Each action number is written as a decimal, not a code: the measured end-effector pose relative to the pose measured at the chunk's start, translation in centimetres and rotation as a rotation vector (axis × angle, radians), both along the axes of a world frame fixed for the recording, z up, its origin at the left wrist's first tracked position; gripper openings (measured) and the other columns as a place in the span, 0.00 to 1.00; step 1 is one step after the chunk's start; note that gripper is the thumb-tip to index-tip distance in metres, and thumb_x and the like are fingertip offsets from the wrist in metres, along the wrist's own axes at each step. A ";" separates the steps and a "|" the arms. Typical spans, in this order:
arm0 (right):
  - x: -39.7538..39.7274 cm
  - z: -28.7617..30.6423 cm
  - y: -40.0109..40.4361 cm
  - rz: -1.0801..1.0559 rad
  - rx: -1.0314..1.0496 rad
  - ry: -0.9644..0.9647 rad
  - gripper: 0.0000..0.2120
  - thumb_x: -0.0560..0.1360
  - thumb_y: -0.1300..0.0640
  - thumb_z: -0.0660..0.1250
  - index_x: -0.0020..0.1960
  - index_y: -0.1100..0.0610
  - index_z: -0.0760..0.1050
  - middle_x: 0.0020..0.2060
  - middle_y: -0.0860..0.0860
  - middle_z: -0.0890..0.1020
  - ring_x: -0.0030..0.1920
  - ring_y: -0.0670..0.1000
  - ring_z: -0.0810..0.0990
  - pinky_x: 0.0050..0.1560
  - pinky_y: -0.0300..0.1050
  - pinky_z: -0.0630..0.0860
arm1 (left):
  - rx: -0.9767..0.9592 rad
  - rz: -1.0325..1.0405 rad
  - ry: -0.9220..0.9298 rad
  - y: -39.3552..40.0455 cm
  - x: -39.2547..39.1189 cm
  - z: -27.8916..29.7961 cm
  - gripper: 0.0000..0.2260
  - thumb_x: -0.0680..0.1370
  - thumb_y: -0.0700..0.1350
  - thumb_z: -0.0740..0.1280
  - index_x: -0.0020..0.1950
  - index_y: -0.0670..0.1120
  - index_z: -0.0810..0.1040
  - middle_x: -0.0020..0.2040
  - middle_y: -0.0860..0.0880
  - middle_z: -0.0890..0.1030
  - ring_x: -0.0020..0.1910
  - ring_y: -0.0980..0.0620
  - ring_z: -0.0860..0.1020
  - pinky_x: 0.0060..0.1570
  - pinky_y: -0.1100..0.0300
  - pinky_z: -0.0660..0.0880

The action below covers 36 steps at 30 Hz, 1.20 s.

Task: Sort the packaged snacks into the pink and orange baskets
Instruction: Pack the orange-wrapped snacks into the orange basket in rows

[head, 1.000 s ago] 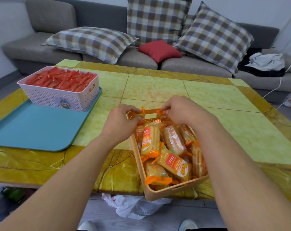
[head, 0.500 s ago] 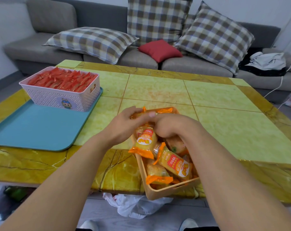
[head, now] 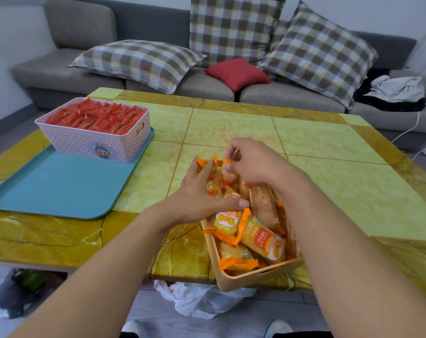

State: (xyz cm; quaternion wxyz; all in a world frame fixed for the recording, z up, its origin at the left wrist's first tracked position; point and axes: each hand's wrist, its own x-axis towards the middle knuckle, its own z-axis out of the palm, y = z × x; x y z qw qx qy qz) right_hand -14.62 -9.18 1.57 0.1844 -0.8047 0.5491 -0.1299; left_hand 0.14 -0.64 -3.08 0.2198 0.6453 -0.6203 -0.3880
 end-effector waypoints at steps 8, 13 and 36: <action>-1.7 1.9 -0.1 -0.020 -0.049 -0.320 0.13 0.73 0.57 0.77 0.50 0.44 0.76 0.51 0.44 0.83 0.45 0.48 0.83 0.45 0.49 0.81 | -0.058 0.065 -0.058 -0.7 0.0 -0.6 0.63 0.53 0.78 0.70 0.82 0.60 0.48 0.81 0.57 0.35 0.80 0.52 0.36 0.79 0.43 0.48; -1.8 1.7 0.6 0.055 -0.054 -0.236 0.17 0.70 0.62 0.79 0.51 0.45 0.79 0.51 0.43 0.83 0.53 0.45 0.82 0.51 0.45 0.79 | -0.049 0.077 -0.022 -0.6 -0.1 -0.7 0.60 0.55 0.75 0.72 0.82 0.61 0.51 0.80 0.58 0.33 0.80 0.51 0.36 0.79 0.42 0.49; 0.1 0.9 0.3 0.025 -0.121 0.004 0.16 0.64 0.61 0.82 0.42 0.47 0.79 0.41 0.45 0.81 0.43 0.48 0.80 0.35 0.40 0.71 | -0.074 0.057 0.020 -0.4 0.1 -1.4 0.62 0.57 0.74 0.74 0.82 0.58 0.45 0.80 0.60 0.32 0.81 0.53 0.43 0.78 0.48 0.54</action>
